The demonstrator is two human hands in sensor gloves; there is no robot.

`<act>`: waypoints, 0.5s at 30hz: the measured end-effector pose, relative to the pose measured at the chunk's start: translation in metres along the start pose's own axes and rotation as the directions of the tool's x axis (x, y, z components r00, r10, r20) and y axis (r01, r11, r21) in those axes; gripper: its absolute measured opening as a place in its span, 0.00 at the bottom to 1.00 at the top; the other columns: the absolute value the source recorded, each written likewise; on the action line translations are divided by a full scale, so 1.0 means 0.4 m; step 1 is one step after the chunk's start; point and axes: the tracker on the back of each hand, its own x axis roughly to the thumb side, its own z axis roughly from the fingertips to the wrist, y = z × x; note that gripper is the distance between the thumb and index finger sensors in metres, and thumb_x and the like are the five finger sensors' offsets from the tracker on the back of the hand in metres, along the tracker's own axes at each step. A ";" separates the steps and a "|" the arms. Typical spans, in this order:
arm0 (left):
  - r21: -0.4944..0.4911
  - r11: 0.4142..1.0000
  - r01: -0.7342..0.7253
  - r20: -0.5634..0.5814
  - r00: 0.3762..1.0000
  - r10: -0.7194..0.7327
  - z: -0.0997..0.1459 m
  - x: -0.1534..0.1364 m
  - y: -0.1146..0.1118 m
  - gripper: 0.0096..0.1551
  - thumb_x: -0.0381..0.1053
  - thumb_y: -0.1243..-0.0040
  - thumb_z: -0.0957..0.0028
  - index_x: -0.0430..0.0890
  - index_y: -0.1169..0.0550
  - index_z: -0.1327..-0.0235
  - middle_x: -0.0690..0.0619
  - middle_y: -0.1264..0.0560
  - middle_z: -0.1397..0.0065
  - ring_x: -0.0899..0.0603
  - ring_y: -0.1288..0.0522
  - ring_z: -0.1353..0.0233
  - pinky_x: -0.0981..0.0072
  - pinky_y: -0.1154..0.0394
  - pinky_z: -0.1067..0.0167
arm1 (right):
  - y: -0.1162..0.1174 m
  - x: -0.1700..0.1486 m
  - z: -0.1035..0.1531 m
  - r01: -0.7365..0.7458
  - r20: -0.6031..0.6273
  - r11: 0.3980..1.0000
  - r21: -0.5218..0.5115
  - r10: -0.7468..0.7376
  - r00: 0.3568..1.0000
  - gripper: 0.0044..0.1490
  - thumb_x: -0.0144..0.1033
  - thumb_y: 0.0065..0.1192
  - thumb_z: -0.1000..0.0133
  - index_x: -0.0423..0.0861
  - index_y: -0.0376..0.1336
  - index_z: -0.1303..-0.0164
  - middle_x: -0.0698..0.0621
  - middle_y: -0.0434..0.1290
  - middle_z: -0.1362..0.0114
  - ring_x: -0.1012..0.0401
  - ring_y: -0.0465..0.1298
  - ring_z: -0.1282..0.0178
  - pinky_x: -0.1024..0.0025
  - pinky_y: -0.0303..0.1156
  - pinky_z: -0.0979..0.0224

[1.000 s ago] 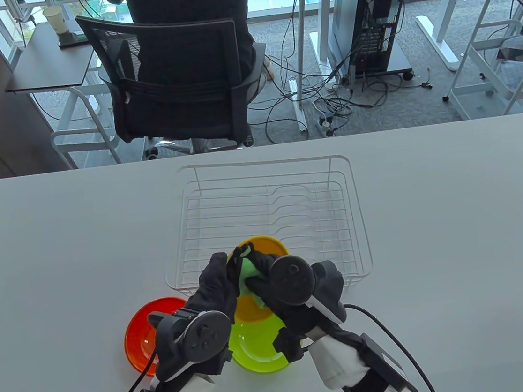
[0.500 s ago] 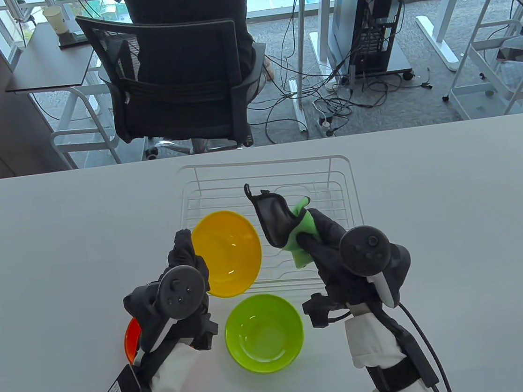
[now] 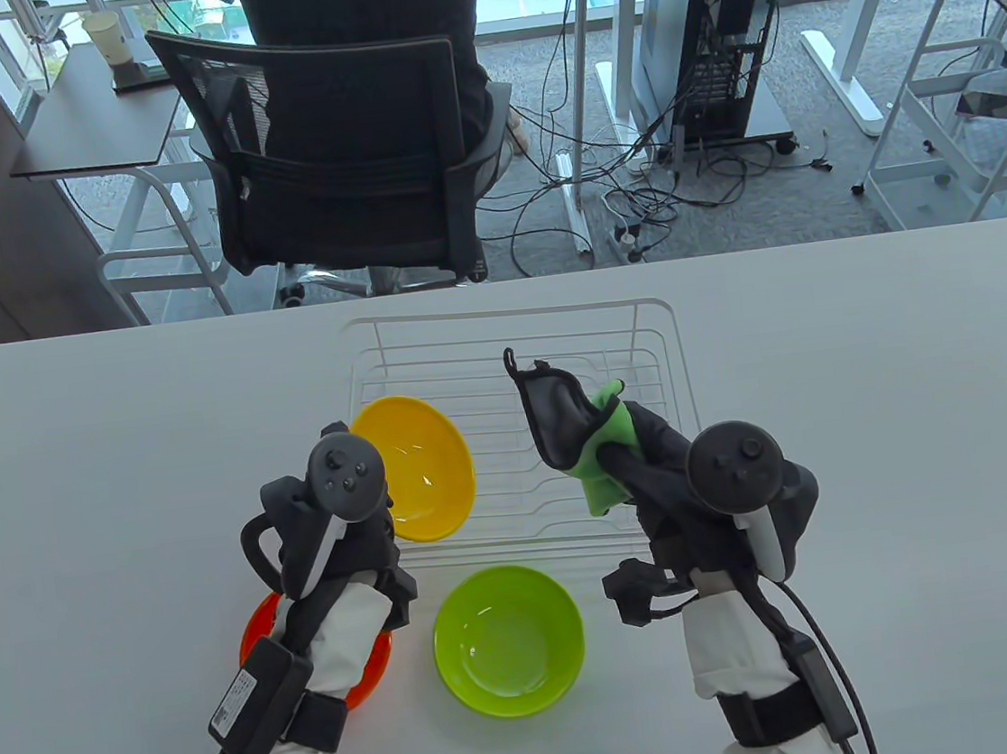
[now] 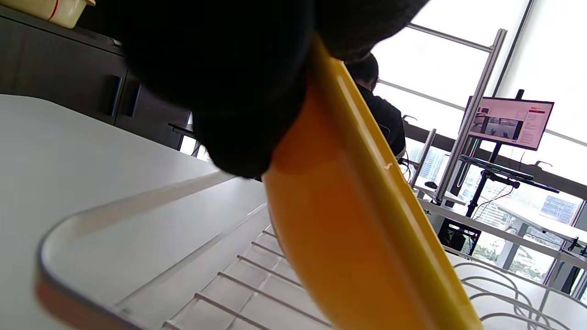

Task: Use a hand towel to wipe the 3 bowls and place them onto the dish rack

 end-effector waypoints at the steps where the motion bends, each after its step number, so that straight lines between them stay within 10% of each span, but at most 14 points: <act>1: -0.011 1.000 -0.007 -0.013 1.000 0.007 -0.008 0.001 -0.009 0.32 0.38 0.38 0.42 0.27 0.32 0.28 0.25 0.20 0.41 0.39 0.10 0.67 0.70 0.12 0.74 | 0.001 -0.002 -0.002 0.000 -0.005 1.000 0.001 0.000 1.000 0.36 0.45 0.70 0.50 0.47 0.67 0.31 0.40 0.77 0.37 0.54 0.85 0.58 0.67 0.82 0.58; 15: -0.179 0.962 -0.206 -0.187 0.967 0.172 -0.069 -0.015 -0.104 0.31 0.37 0.38 0.43 0.27 0.32 0.29 0.22 0.19 0.42 0.35 0.09 0.65 0.67 0.11 0.71 | 0.016 -0.016 -0.008 0.048 -0.025 0.997 0.053 -0.047 0.999 0.37 0.45 0.70 0.50 0.46 0.67 0.30 0.39 0.77 0.37 0.54 0.85 0.58 0.67 0.82 0.58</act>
